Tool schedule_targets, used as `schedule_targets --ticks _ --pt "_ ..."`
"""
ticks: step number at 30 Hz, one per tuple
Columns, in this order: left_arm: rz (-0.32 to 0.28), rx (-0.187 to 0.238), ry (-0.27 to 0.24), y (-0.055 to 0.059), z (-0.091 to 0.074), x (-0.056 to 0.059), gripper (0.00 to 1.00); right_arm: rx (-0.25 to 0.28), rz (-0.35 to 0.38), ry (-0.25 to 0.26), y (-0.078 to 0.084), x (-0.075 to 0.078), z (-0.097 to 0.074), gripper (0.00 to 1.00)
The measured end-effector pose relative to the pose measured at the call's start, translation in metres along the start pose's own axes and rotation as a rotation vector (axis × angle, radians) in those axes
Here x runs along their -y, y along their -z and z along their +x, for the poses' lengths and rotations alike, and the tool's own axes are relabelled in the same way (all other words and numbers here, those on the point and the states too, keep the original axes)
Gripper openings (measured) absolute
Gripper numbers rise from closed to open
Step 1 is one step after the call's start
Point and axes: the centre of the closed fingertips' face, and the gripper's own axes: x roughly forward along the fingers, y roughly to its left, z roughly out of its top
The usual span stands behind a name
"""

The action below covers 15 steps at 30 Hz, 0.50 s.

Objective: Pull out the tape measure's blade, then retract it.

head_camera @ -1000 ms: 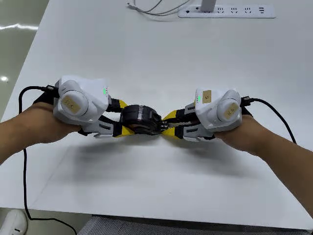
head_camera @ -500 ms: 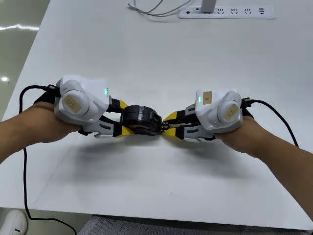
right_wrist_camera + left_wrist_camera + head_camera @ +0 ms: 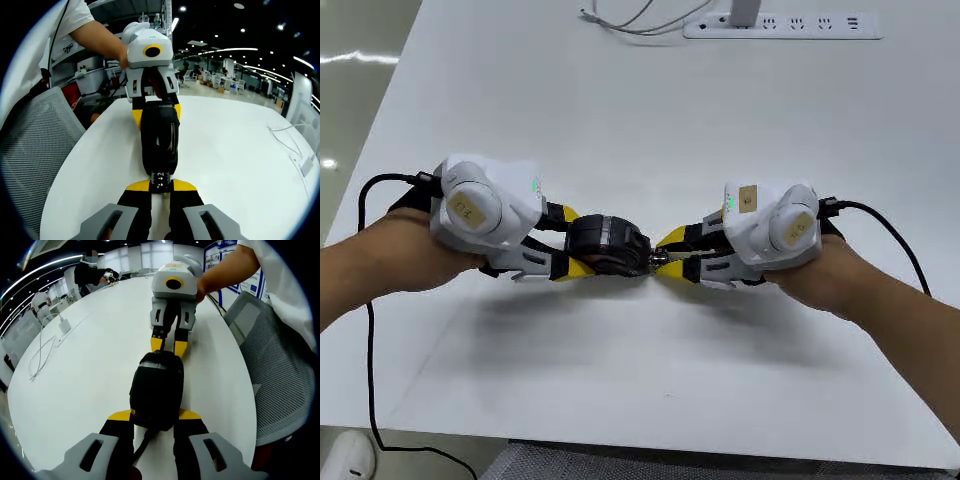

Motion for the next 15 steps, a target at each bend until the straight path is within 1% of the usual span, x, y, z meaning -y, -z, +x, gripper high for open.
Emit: schedule_targets --ticks 4,15 --pt "-0.002 0.001 -0.002 0.000 0.000 0.000 0.25 -0.012 -0.003 0.003 0.004 0.002 -0.008 0.08" --pt "-0.005 0.000 -0.003 0.000 0.000 0.000 0.25 -0.028 -0.003 0.009 0.013 0.001 -0.020 0.08"
